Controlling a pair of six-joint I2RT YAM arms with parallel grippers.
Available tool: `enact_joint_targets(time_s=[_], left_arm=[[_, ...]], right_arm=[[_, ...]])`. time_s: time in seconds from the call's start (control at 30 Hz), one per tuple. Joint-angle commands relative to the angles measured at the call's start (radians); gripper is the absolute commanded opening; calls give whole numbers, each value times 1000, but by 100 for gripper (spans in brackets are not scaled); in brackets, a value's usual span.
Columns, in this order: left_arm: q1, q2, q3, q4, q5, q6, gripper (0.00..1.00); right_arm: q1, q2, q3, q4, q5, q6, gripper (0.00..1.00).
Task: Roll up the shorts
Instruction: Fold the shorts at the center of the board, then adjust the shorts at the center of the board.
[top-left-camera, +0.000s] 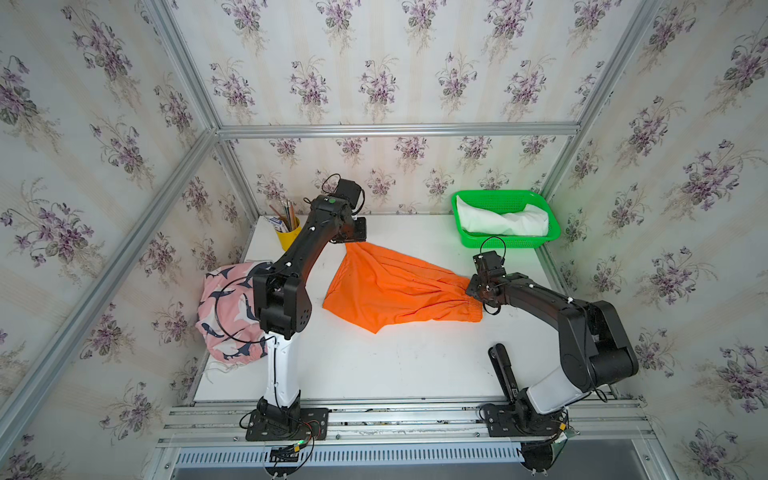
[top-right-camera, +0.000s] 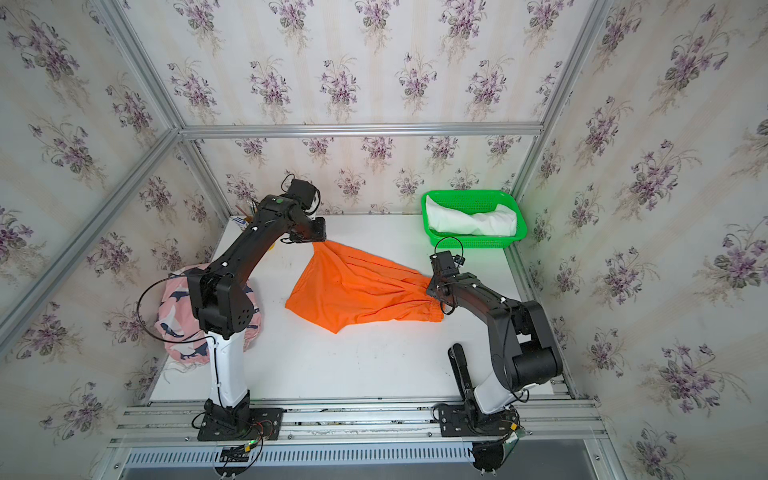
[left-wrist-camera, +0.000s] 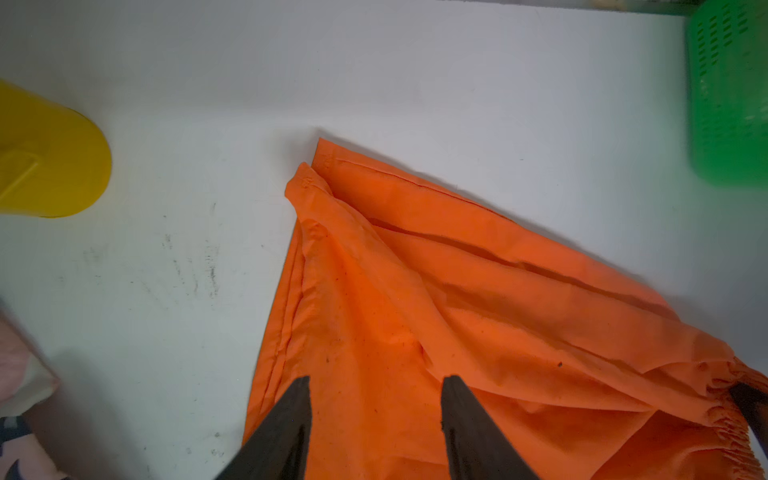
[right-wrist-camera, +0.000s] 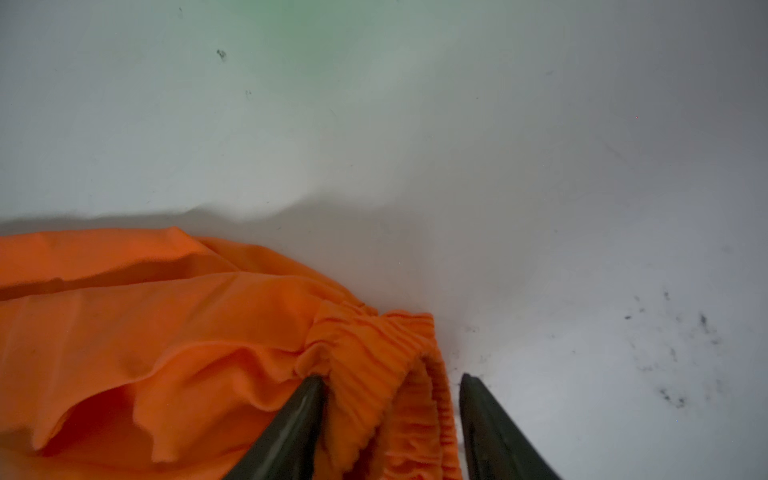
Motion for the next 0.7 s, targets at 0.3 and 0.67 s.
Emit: enact_joint_targets(time_s=[0.3, 0.67], left_arm=[[-211, -377, -646, 76, 13, -143, 56], [-194, -247, -845, 228, 16, -185, 48]], right_arm=[[13, -123, 117, -64, -293, -247, 58], [21, 43, 41, -120, -456, -294, 42]])
